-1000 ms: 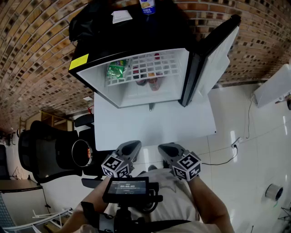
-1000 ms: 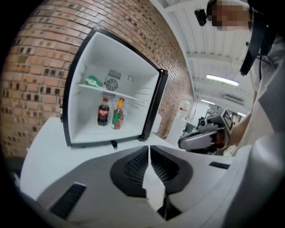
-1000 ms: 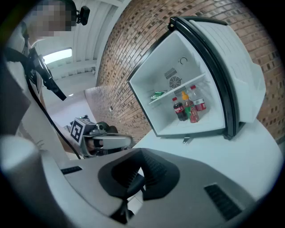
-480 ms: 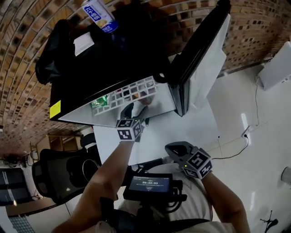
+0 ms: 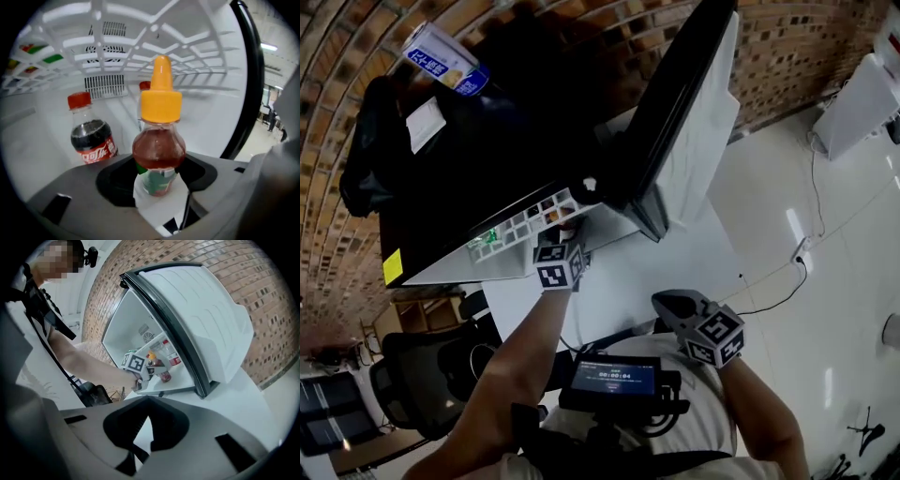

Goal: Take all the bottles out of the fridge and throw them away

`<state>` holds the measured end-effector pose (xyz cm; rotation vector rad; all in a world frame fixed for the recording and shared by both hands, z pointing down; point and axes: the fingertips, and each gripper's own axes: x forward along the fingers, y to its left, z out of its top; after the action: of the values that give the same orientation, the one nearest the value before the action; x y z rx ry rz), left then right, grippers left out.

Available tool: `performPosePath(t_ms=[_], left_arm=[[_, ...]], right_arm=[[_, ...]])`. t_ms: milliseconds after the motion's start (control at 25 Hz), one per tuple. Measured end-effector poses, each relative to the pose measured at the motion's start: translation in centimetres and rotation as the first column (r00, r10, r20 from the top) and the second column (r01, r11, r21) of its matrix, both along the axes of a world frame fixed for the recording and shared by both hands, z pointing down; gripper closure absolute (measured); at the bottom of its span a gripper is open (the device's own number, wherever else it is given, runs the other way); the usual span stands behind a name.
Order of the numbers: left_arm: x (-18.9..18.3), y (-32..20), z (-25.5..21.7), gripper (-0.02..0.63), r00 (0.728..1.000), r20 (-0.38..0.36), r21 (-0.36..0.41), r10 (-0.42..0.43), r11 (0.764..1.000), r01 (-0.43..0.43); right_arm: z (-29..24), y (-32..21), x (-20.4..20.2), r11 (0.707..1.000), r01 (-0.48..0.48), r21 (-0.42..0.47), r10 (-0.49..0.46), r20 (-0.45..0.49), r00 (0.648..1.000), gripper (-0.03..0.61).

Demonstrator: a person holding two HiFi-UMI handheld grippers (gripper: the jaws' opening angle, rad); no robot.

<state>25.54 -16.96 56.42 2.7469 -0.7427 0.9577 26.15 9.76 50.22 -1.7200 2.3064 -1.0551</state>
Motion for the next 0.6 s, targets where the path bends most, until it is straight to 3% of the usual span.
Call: performPosePath(t_ms=[160, 320, 480, 560, 600], left_arm=[[-5.4, 7.1, -2.0, 0.322, 0.997, 0.026, 0.018, 0.075, 0.997, -0.076], [-13.5, 12.5, -3.6, 0.322, 0.999, 0.002, -0.009, 0.054, 0.998, -0.054], [-28.9, 13.8, -2.8, 0.322, 0.983, 0.095, 0.001, -0.156, 0.988, 0.156], [-37.7, 13.5, -2.3, 0.322, 0.942, 0.138, 0.003, -0.306, 0.951, 0.309], [-42.2, 13.3, -2.2, 0.322, 0.91, 0.15, 0.003, -0.386, 0.921, 0.39]], right_arm=[[0.4, -1.5, -1.4, 0.991, 0.136, 0.018, -0.136, 0.016, 0.991, 0.575], [0.7, -4.0, -2.6, 0.966, 0.257, 0.011, -0.257, -0.012, 0.966, 0.575], [1.2, -6.1, -8.5, 0.924, 0.381, -0.022, -0.381, -0.014, 0.924, 0.575], [1.2, -6.6, -12.5, 0.9, 0.435, -0.033, -0.436, -0.017, 0.9, 0.575], [1.1, -6.8, -14.6, 0.887, 0.46, -0.039, -0.461, -0.018, 0.887, 0.575]])
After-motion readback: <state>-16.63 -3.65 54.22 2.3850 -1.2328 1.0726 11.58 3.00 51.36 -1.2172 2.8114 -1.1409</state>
